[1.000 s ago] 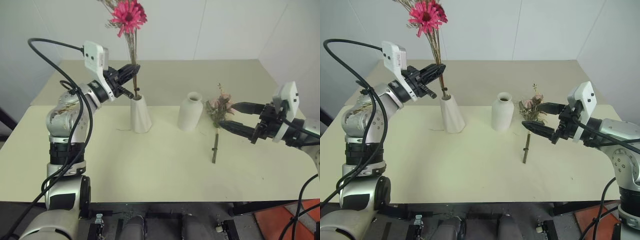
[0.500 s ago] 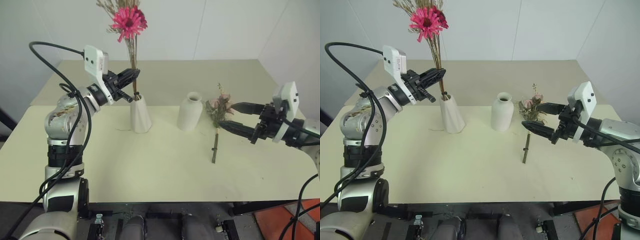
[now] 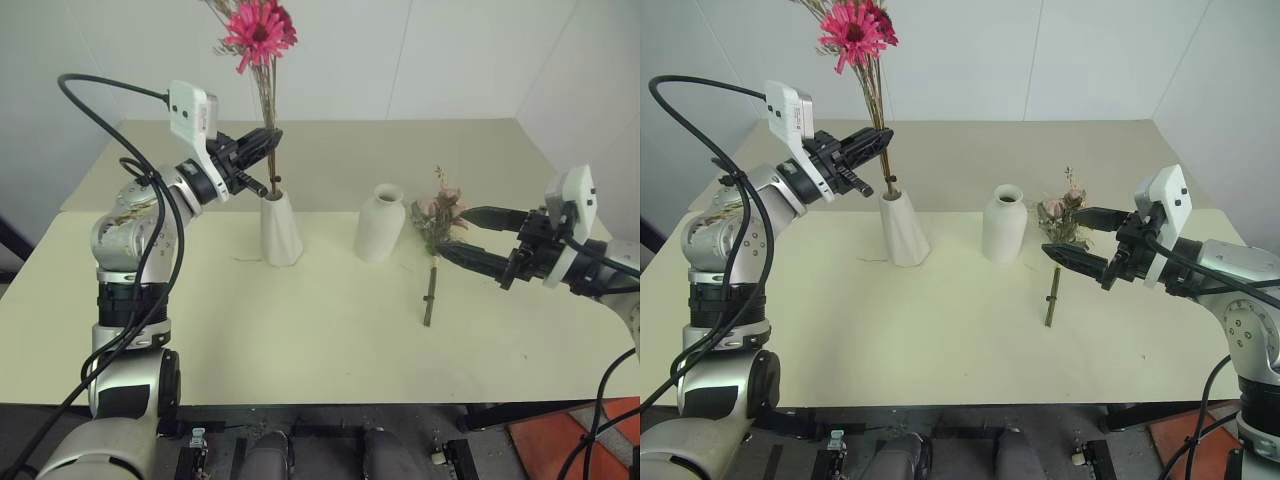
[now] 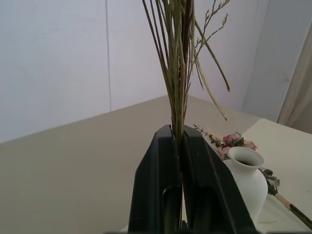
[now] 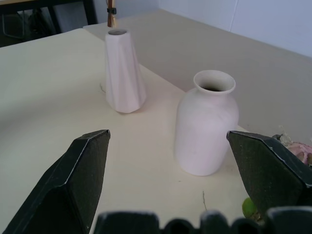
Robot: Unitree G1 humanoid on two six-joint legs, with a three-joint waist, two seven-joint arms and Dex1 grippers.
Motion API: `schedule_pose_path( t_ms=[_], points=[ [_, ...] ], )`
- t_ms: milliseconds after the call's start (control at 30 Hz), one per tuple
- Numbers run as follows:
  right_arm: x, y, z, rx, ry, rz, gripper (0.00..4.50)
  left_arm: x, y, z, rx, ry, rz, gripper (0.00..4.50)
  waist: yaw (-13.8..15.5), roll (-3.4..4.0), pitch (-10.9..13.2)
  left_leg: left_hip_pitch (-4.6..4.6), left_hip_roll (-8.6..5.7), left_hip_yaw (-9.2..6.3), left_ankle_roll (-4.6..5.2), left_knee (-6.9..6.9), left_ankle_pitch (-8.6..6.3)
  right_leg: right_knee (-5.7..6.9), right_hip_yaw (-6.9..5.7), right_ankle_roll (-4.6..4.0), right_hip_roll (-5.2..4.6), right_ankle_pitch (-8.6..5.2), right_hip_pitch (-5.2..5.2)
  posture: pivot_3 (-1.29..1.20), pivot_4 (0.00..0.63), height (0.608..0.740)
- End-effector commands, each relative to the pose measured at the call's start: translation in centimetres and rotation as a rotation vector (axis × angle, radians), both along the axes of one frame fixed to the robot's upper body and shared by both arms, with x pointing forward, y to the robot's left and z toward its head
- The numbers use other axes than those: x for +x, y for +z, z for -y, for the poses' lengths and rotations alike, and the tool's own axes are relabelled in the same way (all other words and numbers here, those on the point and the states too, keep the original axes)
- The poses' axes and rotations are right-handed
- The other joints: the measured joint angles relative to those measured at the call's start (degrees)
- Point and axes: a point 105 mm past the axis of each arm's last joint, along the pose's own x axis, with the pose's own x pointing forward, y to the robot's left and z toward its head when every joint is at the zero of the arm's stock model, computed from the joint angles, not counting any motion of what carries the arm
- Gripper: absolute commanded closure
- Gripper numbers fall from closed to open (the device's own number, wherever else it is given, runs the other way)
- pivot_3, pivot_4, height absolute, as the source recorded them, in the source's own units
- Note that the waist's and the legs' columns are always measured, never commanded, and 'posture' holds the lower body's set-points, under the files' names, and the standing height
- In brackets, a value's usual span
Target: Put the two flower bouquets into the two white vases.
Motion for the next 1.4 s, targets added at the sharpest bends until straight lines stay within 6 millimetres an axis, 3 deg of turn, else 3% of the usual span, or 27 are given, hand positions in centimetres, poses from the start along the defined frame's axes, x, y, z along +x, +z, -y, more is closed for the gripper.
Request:
schedule_pose_path(
  t_ms=[33, 633, 967, 1233, 1400],
  points=[
    [-0.5, 1.5, 0.3, -0.002, -0.004, 0.064, 0.00, -0.2, 1.1, -0.1, 0.013, 0.015, 0.061, 4.47, 0.0, 0.00, 0.0, 0.00, 0.00, 0.00, 0.00, 0.00, 0.00, 0.00, 0.00, 0.00, 0.00, 0.00, 0.00, 0.00, 0.150, 0.740],
    [-0.6, 1.5, 0.3, -0.003, -0.008, 0.062, 0.00, 0.9, -1.1, -0.3, 0.049, 0.063, 0.020, 4.47, 0.1, 0.00, 0.0, -0.01, 0.00, 0.00, 0.00, 0.00, 0.00, -0.02, 0.00, 0.00, 0.00, 0.00, 0.00, 0.00, 0.150, 0.740],
    [-0.7, 1.2, 0.2, -0.005, -0.003, 0.051, 0.00, 0.4, -2.3, -0.2, 0.067, 0.052, -0.014, 4.47, 0.0, 0.00, 0.0, -0.02, 0.00, 0.00, 0.00, 0.00, 0.00, -0.01, 0.00, 0.00, 0.00, 0.00, -0.01, 0.00, 0.150, 0.740],
    [-0.5, 1.2, 0.1, -0.007, 0.008, 0.046, 0.00, -1.1, -2.1, -0.9, 0.053, 0.025, -0.028, 2.30, 0.0, 0.00, 0.0, -0.01, 0.01, -0.01, 0.00, 0.00, 0.00, -0.01, 0.00, 0.00, 0.00, 0.00, -0.01, 0.00, 0.150, 0.740],
    [-0.6, 1.2, 0.2, -0.014, 0.007, 0.043, 0.00, -3.4, -2.3, -3.0, 0.099, 0.082, -0.044, 0.78, -0.3, 0.00, 0.0, 0.00, 0.05, -0.03, 0.00, -0.01, 0.00, -0.01, 0.02, 0.00, 0.03, 0.00, -0.03, 0.00, 0.150, 0.740]
  ],
)
